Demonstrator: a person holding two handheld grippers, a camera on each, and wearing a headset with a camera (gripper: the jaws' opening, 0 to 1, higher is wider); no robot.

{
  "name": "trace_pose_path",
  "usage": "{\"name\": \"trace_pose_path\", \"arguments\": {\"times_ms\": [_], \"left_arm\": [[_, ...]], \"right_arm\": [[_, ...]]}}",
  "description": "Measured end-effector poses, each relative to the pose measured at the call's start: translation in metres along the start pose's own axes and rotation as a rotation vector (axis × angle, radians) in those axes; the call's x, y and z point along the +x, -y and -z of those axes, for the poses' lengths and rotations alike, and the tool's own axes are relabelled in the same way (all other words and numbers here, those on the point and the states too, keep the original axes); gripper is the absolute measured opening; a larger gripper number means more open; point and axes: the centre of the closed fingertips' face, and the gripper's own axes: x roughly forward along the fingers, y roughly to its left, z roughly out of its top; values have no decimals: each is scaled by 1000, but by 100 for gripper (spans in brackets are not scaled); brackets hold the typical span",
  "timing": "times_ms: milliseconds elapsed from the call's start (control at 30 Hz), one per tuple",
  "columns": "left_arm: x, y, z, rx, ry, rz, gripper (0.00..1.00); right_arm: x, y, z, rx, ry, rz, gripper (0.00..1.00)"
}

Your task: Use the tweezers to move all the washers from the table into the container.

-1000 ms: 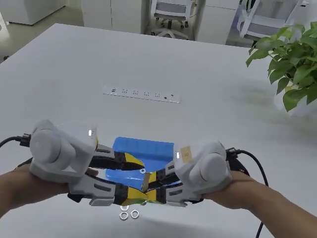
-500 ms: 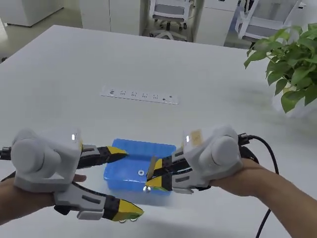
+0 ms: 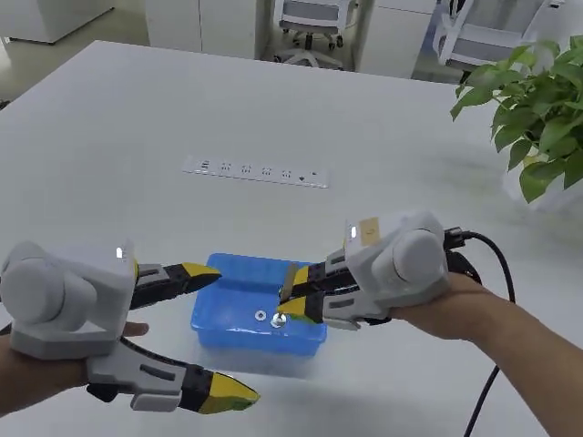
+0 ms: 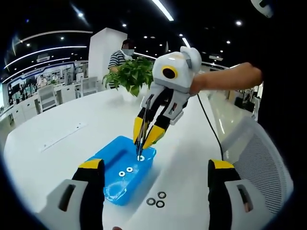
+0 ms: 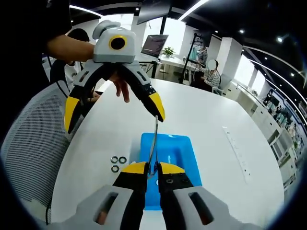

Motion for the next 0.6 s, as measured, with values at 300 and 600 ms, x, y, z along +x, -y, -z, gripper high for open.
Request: {"name": "trace_pose_path", "arguments": {"times_ms": [300,600], "left_arm": [[-2,-4,3,-8,-6,-2,99],[-3,-9,4,-7,-10,-5,99]], "right_arm": [[9,12,6,4,-8,22,9],[19,24,15,9,-18,42,10]]}}
